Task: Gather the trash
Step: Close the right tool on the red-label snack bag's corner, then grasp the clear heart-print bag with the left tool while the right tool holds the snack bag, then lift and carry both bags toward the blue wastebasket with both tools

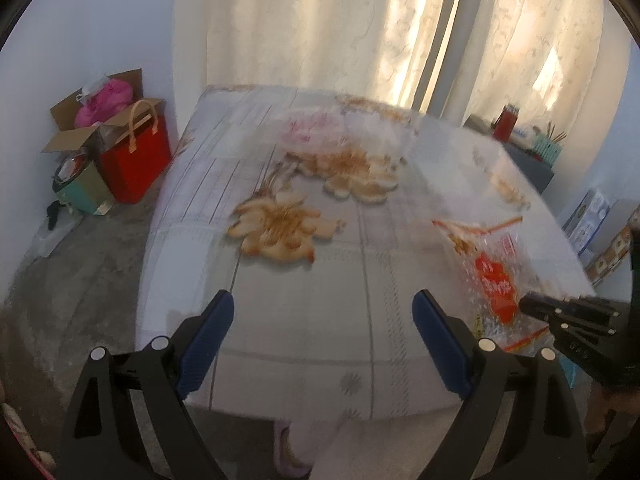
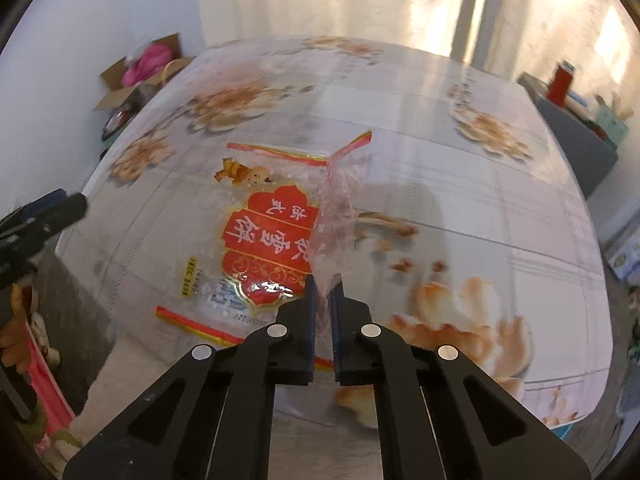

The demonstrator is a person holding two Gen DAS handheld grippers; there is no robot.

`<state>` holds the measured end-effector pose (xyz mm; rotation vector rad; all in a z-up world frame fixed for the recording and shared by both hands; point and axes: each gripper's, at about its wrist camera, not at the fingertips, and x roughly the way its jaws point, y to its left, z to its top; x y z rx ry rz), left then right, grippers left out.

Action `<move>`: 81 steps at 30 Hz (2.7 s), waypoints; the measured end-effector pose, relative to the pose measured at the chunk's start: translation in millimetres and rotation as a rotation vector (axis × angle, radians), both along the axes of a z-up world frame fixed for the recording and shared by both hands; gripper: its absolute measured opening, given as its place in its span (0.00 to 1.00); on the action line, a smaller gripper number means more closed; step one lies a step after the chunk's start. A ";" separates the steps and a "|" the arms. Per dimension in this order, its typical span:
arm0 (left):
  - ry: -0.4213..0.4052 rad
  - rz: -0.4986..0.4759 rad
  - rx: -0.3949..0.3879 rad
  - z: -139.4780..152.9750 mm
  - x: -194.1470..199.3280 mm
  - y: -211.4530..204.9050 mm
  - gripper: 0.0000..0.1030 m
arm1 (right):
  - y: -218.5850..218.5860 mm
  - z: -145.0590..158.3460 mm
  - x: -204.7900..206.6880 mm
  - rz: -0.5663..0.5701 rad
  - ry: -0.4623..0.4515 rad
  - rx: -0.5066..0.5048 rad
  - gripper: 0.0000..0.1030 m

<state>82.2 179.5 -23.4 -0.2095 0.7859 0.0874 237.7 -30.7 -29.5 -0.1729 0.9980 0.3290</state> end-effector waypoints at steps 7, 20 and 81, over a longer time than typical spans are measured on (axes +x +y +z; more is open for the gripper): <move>-0.113 -0.043 -0.102 29.8 41.7 18.6 0.86 | -51.9 -1.7 15.7 -0.117 0.011 0.071 0.04; 0.016 -0.075 0.029 24.0 193.1 54.9 0.89 | -77.4 -8.3 28.0 -0.148 0.021 0.155 0.05; 0.024 -0.221 0.265 -1.2 31.1 -107.8 0.14 | -121.2 28.6 -29.0 -0.270 -0.047 0.207 0.03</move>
